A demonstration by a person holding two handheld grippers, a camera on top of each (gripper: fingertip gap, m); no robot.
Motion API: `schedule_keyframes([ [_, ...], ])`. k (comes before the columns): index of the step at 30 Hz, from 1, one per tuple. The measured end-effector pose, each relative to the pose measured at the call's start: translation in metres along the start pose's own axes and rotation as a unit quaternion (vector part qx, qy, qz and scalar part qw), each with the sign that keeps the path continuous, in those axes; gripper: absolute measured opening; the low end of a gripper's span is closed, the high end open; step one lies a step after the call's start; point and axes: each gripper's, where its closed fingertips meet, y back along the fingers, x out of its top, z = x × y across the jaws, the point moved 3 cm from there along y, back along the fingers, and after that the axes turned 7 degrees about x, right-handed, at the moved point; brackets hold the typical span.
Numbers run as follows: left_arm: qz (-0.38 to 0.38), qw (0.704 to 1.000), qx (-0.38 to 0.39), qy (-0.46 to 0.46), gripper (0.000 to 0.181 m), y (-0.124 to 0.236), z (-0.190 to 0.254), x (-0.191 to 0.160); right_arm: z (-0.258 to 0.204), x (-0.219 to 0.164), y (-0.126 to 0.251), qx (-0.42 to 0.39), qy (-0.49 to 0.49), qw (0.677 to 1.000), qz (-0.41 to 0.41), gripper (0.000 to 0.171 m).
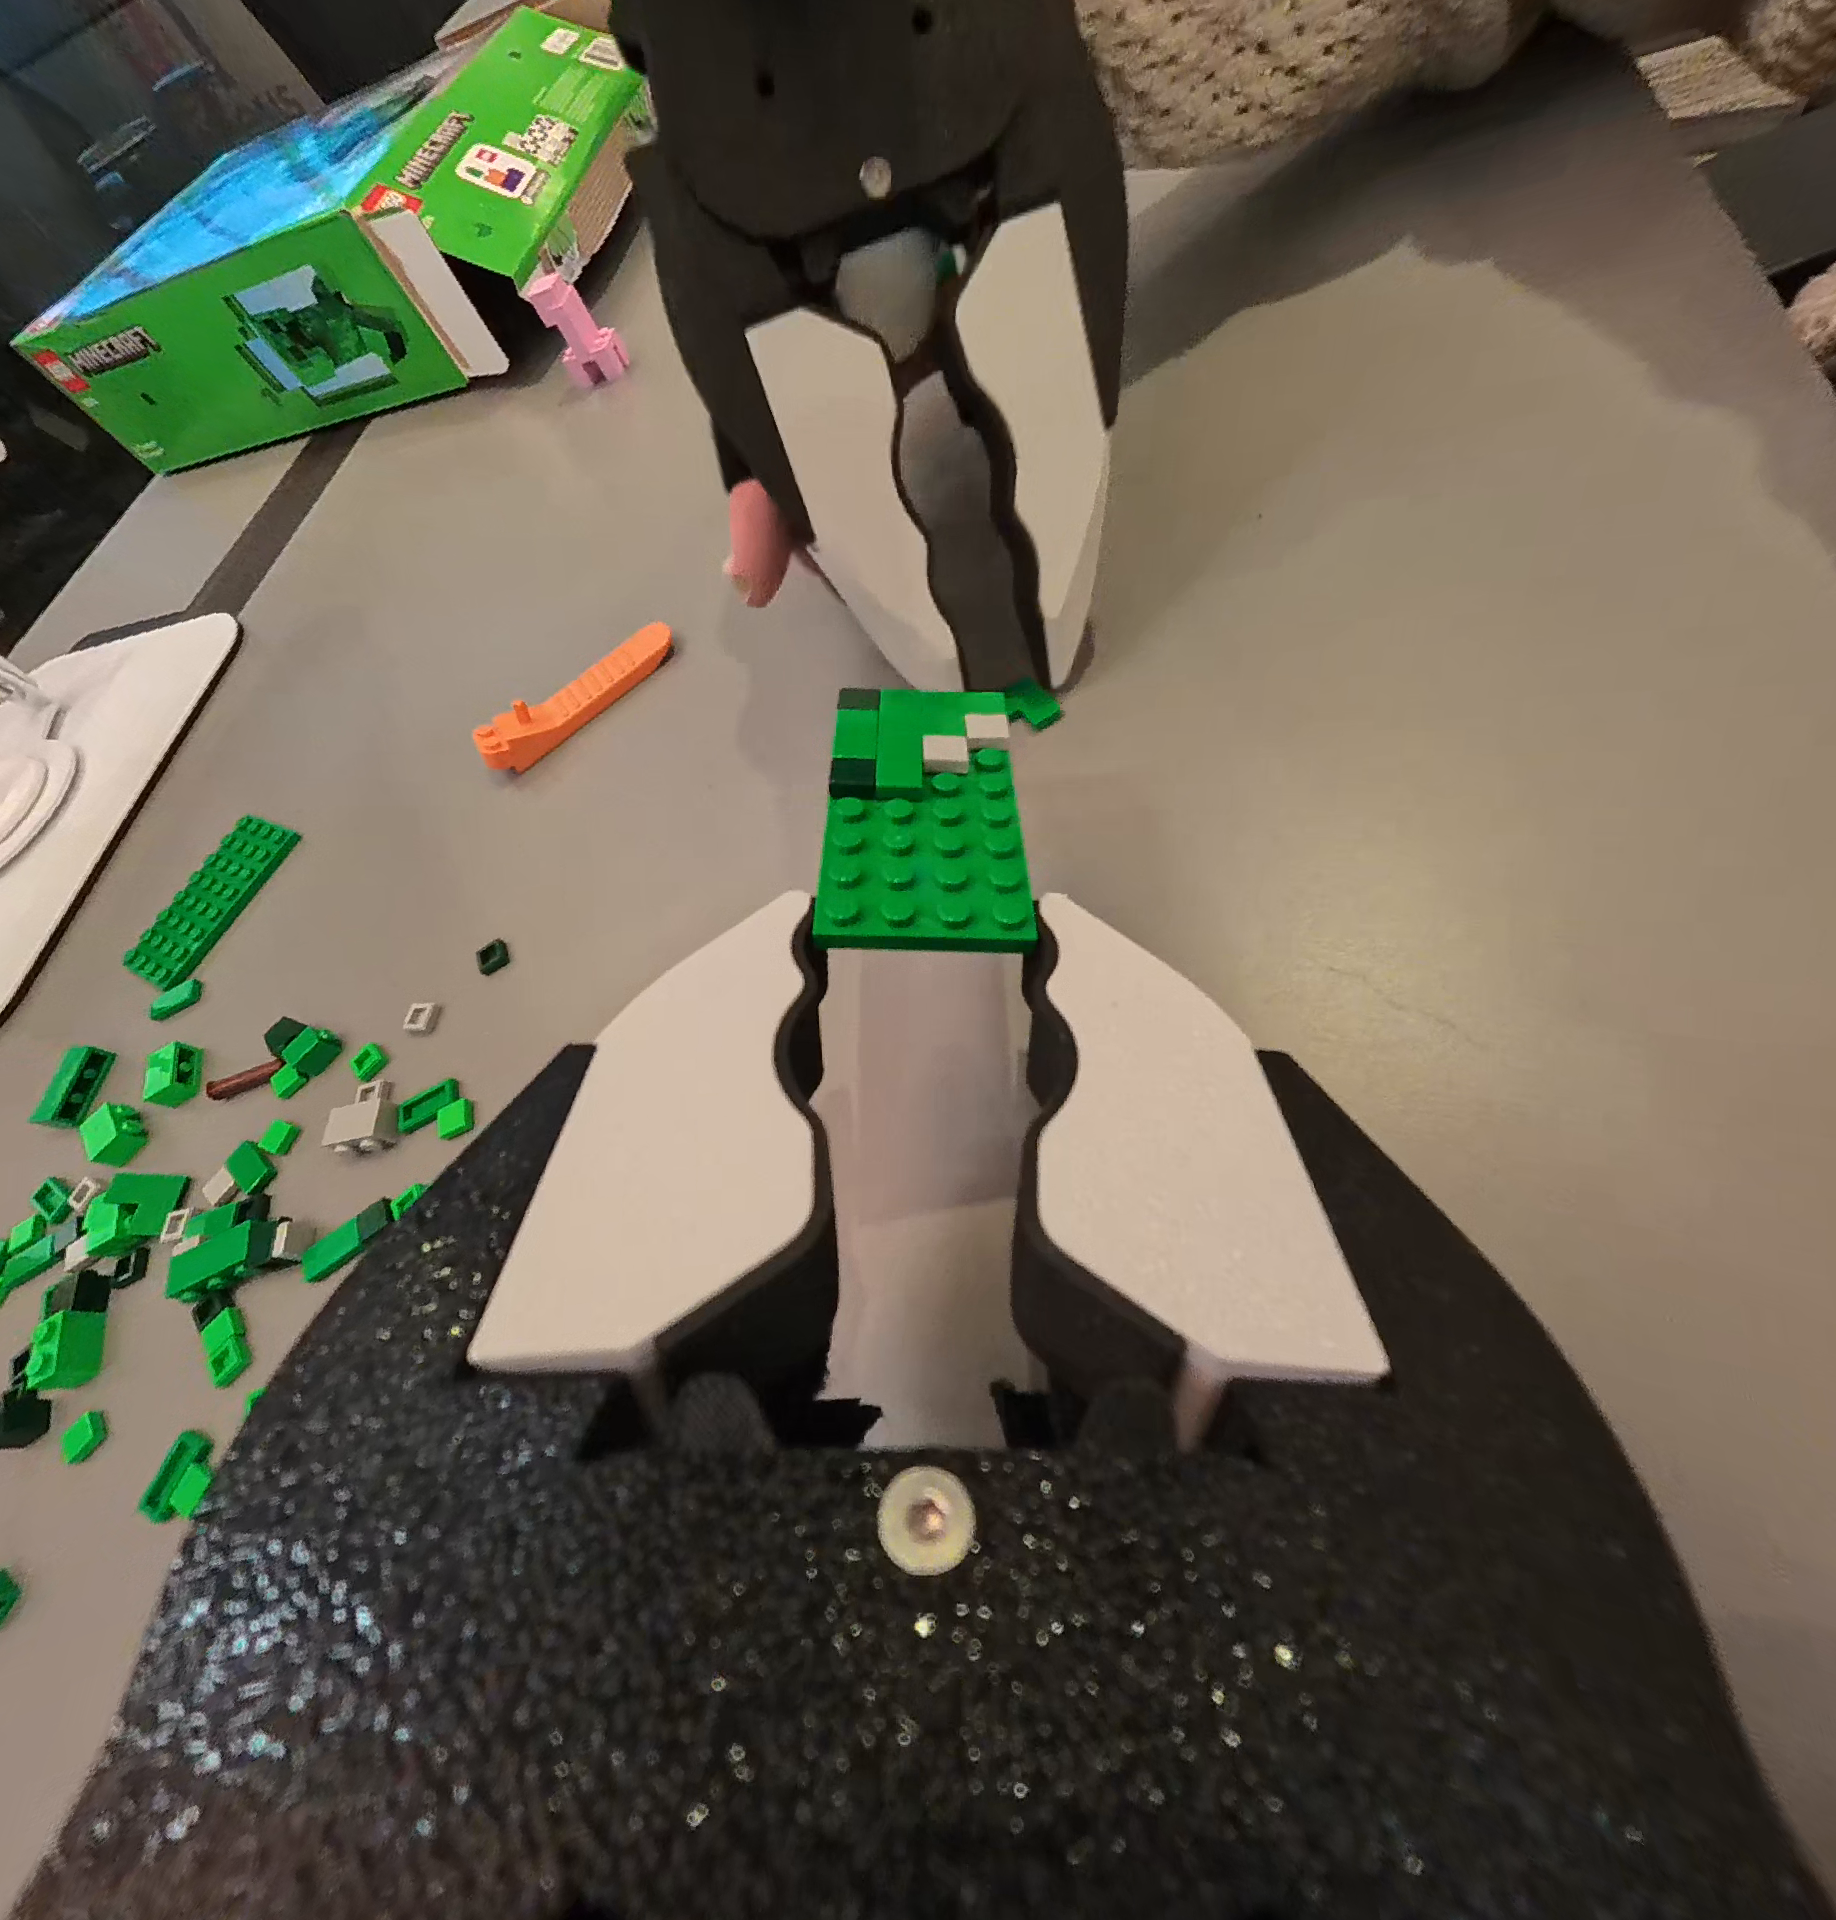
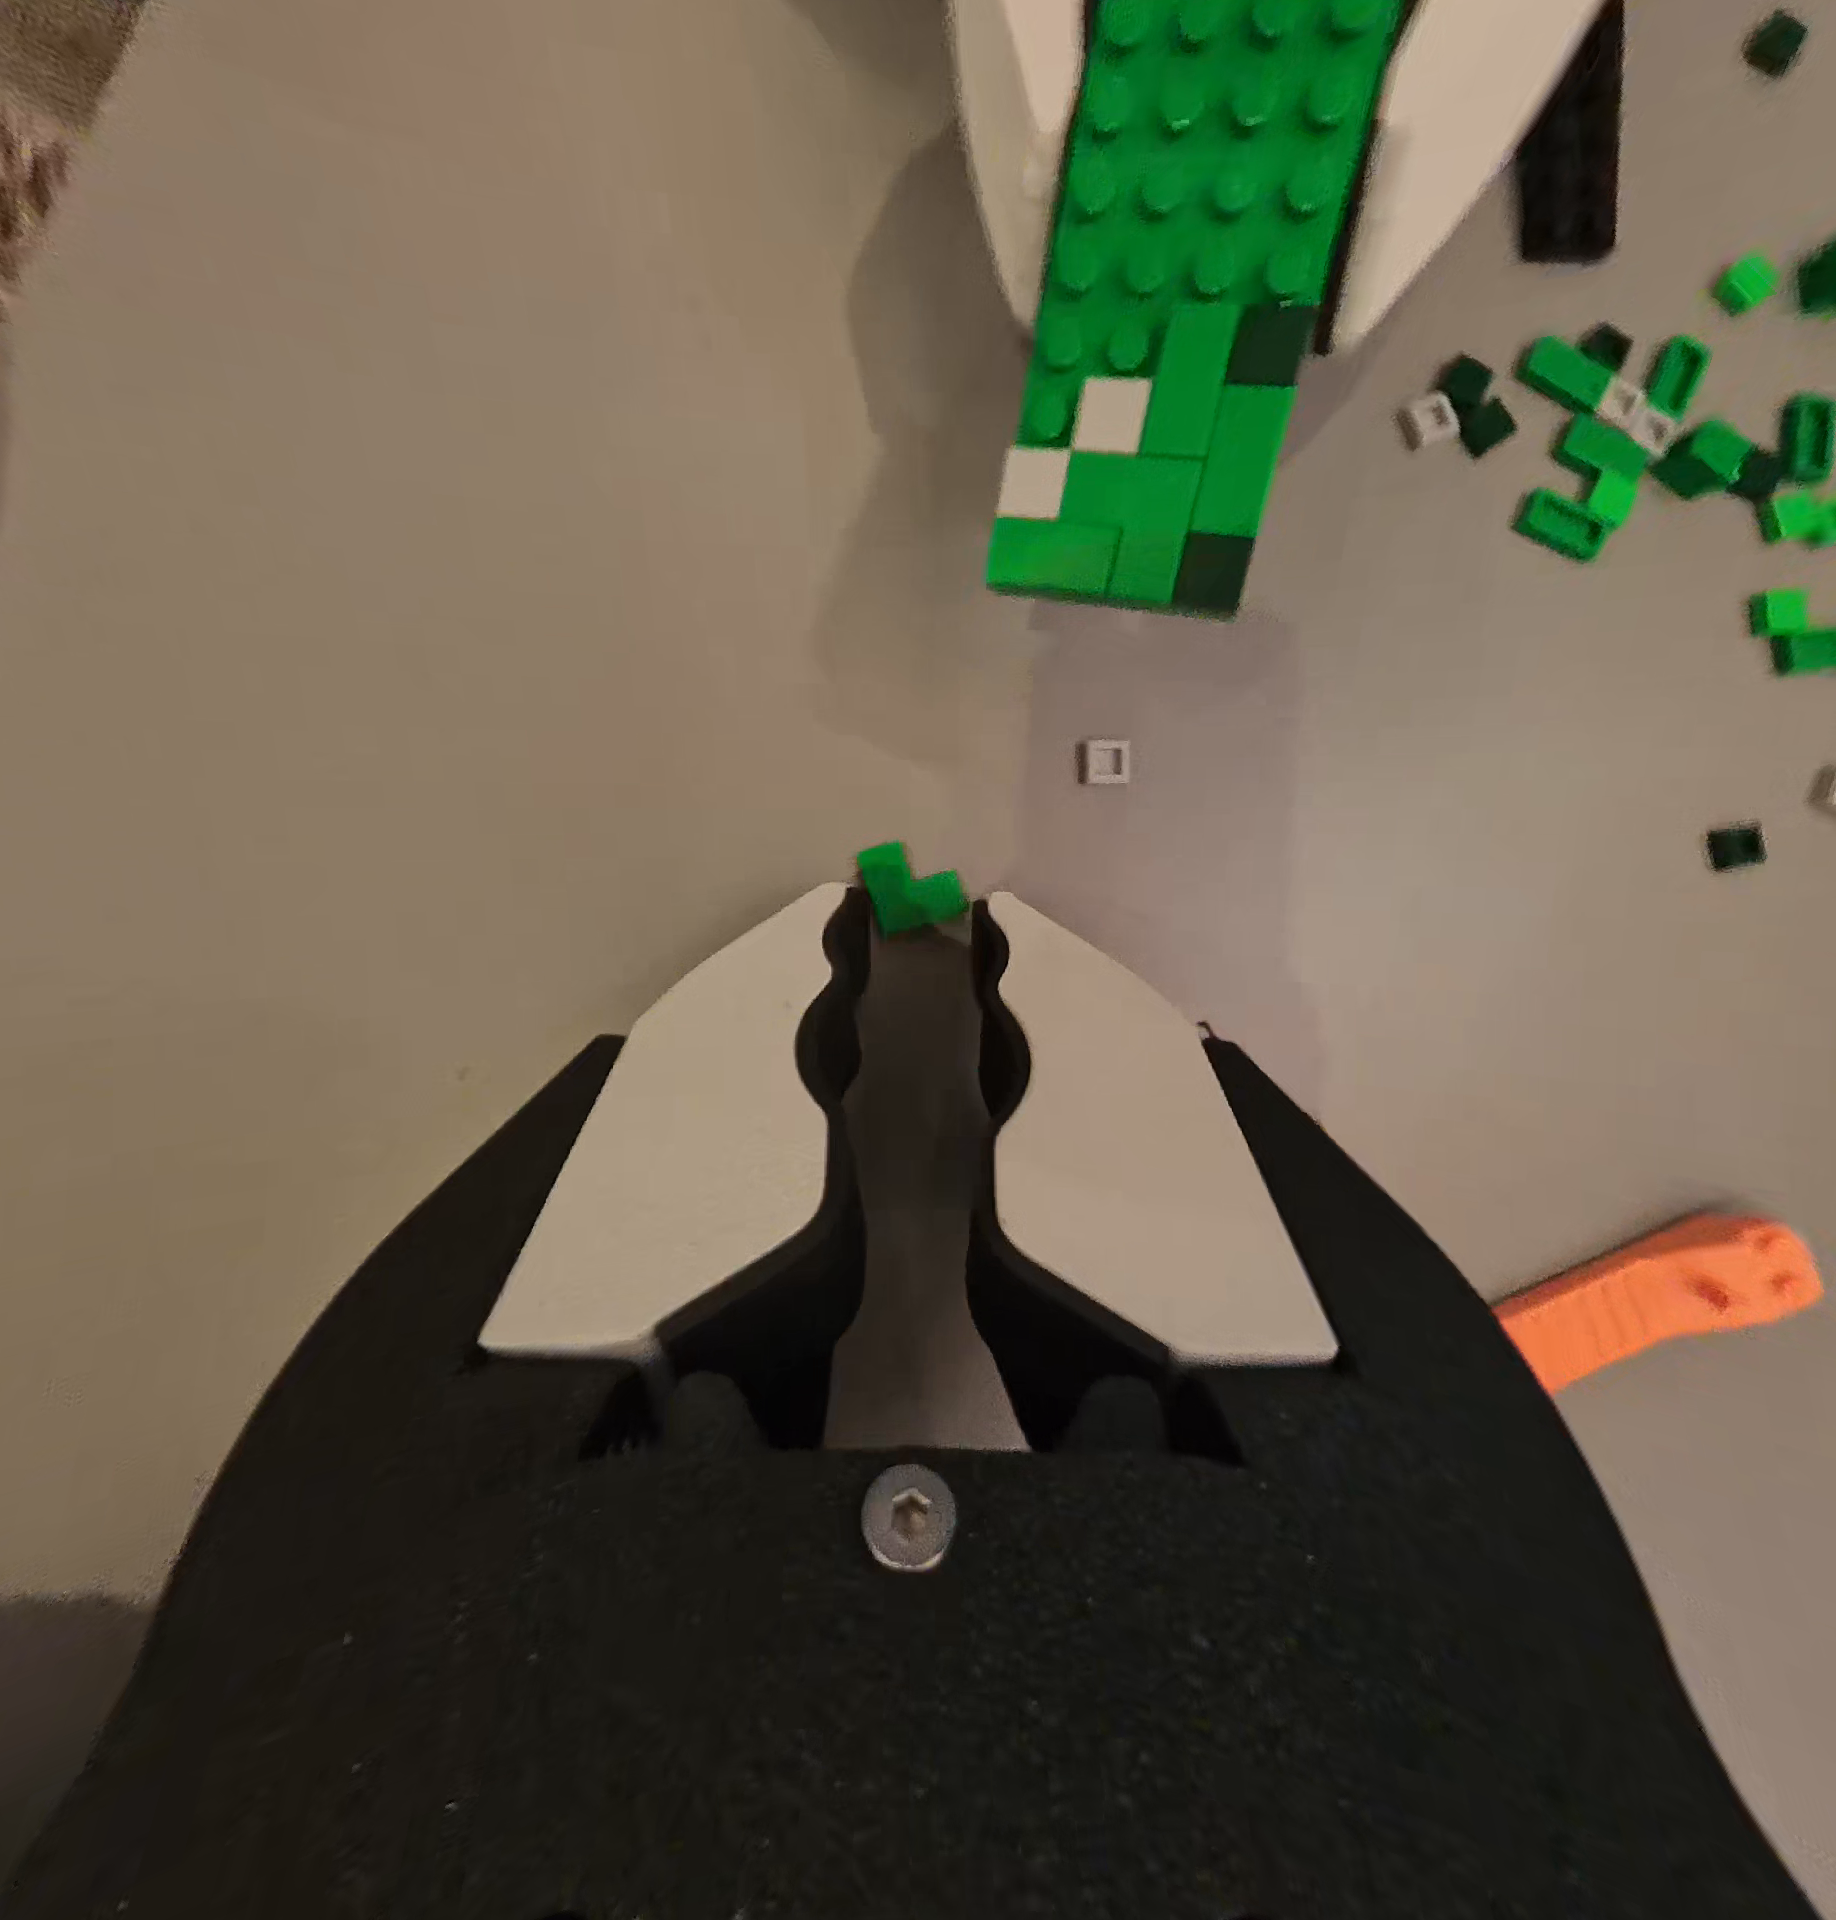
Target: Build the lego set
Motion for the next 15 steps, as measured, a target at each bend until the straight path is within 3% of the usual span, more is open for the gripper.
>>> schedule_keyframes([
  [4, -0.003, 1.000, 0.003, -0.001, 0.035, -0.001, 0.000, -0.001, -0.015, 0.003, 0.000, -0.036, -0.137, 0.990, -0.006, 0.021],
  [7, 0.001, 1.000, 0.000, -0.001, 0.035, -0.001, 0.000, 0.001, -0.040, 0.012, -0.001, -0.025, -0.100, 0.994, 0.028, 0.021],
  [10, 0.003, 1.000, -0.003, -0.003, 0.035, -0.002, 0.002, 0.002, -0.030, 0.007, 0.004, -0.073, -0.053, 0.995, 0.046, 0.021],
  [12, 0.003, 1.000, -0.006, -0.001, 0.035, -0.002, 0.003, 0.002, -0.024, 0.006, 0.005, -0.068, -0.045, 0.995, 0.065, 0.022],
  [15, 0.007, 1.000, -0.019, 0.001, 0.035, -0.002, 0.006, 0.002, -0.020, 0.002, 0.002, -0.063, 0.051, 0.995, 0.064, 0.020],
])
